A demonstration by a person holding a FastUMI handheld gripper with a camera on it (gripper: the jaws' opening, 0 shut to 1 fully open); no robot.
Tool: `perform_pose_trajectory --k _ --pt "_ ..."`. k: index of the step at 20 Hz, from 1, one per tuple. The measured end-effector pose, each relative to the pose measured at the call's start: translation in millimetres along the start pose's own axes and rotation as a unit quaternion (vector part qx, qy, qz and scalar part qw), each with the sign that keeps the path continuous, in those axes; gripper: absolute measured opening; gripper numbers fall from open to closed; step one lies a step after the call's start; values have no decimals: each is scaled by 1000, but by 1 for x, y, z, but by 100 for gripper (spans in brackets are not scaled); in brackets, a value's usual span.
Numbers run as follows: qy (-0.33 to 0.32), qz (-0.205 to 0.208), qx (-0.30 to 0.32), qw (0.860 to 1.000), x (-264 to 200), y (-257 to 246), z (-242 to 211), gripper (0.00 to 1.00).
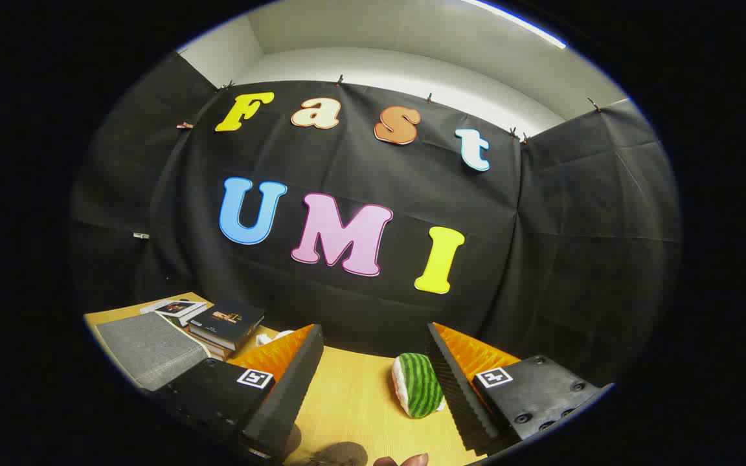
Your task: Open the storage box then place both shoes into the box .Put the left shoe in first, then the right shoe, with the right side of both shoes facing outward in a uniform manner.
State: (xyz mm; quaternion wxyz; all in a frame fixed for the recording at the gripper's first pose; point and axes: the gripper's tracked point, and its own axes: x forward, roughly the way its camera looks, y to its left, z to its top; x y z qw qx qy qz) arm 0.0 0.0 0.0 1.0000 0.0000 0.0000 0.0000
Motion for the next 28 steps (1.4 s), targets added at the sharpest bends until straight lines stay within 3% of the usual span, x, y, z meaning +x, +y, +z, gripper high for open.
perform_pose_trajectory --k 20,28 --pt "3 14 6 1000 4 8 -3 97" --pt "19 90 8 996 10 65 -2 97"
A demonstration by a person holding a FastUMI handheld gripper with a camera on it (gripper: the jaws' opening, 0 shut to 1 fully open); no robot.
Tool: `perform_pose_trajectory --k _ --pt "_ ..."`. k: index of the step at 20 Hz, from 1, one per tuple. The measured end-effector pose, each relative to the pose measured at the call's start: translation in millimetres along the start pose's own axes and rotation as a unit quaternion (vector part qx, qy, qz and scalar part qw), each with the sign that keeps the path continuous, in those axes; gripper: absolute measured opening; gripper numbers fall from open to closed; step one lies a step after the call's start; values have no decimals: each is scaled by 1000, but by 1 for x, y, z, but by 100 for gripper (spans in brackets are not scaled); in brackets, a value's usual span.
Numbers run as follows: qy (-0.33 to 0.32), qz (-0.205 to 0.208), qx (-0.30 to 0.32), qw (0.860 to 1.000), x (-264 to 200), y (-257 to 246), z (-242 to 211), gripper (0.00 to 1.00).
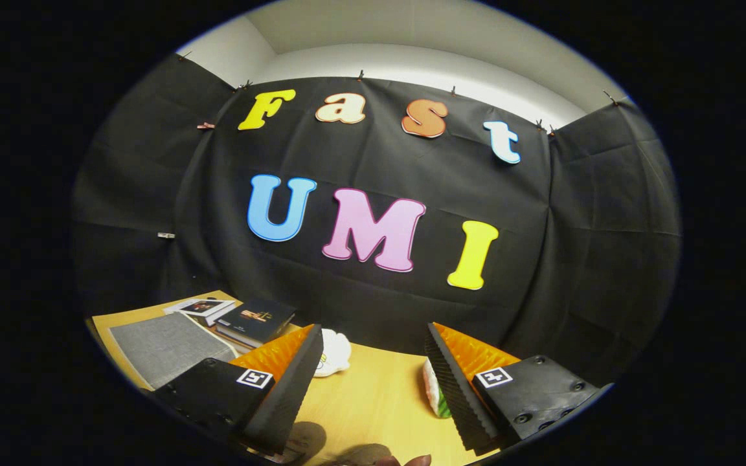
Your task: Open the storage box then place both shoes into the box .Put the left shoe in first, then the right shoe, with the right side of both shoes facing outward in a uniform manner.
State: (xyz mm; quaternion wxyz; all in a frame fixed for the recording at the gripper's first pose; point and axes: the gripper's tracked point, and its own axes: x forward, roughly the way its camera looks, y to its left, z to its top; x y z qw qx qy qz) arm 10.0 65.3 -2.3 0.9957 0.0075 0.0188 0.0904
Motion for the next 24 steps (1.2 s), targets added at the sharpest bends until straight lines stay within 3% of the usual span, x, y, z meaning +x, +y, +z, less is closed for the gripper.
perform_pose_trajectory --k 5,7,10,15,20,24 --pt "34 118 65 990 3 70 -7 97" --pt "63 173 117 976 3 100 -14 98" --pt "124 240 197 942 3 144 -34 98" --pt "240 318 308 864 1 212 -94 98" --pt "359 335 434 755 -8 262 -153 98" --pt "403 339 487 697 -9 294 -188 98"
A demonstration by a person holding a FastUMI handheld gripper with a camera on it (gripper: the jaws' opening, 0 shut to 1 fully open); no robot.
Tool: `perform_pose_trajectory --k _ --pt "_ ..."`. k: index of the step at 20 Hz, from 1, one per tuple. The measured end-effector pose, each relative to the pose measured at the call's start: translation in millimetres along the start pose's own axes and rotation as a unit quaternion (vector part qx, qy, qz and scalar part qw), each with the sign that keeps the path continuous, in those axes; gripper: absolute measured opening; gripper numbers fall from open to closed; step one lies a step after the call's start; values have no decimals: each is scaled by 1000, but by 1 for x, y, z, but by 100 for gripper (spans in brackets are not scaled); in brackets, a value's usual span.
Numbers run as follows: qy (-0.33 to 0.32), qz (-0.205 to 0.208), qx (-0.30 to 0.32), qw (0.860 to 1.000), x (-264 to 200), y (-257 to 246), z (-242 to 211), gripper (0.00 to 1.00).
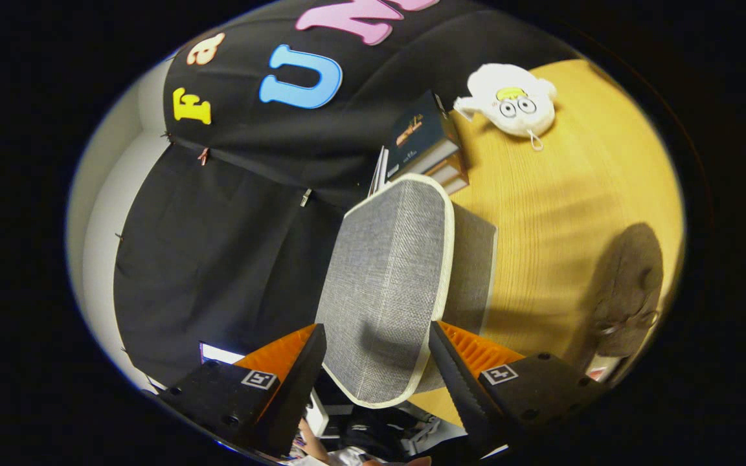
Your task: Open the storage box then place both shoes into the box .Put the left shoe in first, then the right shoe, with the right side of both shoes facing outward in a uniform manner.
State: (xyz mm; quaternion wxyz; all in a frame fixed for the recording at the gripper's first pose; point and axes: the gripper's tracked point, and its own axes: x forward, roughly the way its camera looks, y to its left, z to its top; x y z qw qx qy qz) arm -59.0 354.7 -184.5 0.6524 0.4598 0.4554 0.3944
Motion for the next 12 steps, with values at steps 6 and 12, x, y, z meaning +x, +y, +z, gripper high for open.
perform_pose_trajectory --k 6,12 --pt "4 48 94 994 31 -7 3 98" --pt "8 70 157 985 28 -12 7 83"
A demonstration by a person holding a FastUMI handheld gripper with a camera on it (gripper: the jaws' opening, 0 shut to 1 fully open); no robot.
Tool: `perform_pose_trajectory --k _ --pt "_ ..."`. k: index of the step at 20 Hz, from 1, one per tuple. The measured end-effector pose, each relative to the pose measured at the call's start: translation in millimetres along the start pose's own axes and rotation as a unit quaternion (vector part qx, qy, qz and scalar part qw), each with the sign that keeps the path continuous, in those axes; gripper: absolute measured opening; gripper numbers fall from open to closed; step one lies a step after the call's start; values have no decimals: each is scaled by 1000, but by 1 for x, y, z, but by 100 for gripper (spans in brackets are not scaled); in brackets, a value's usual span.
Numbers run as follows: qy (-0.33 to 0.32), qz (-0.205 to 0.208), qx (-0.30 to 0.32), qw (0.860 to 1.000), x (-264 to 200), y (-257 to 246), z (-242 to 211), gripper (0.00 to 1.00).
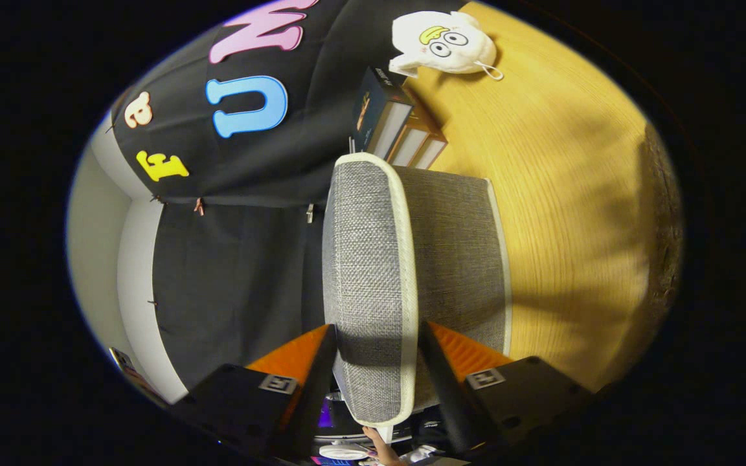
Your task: Open the storage box then place both shoes into the box .Put the left shoe in first, then the right shoe, with the right side of both shoes facing outward in a uniform manner.
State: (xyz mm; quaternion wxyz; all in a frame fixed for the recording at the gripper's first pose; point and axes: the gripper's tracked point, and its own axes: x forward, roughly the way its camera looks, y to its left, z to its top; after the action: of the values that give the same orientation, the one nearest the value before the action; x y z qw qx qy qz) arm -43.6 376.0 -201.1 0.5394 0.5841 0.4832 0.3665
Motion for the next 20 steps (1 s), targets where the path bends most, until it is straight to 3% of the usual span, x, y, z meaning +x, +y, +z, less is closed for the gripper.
perform_pose_trajectory --k 3,5,7,11,15,20 --pt "-3 9 8 1000 -6 4 1 53" --pt "-28 21 -4 999 -15 19 8 22" --pt "-52 43 -36 997 -24 36 15 5" --pt "-78 47 -64 994 -31 65 20 5" --pt "-83 14 -166 982 -28 96 16 5" --pt "-88 33 -238 967 -9 172 -2 10"
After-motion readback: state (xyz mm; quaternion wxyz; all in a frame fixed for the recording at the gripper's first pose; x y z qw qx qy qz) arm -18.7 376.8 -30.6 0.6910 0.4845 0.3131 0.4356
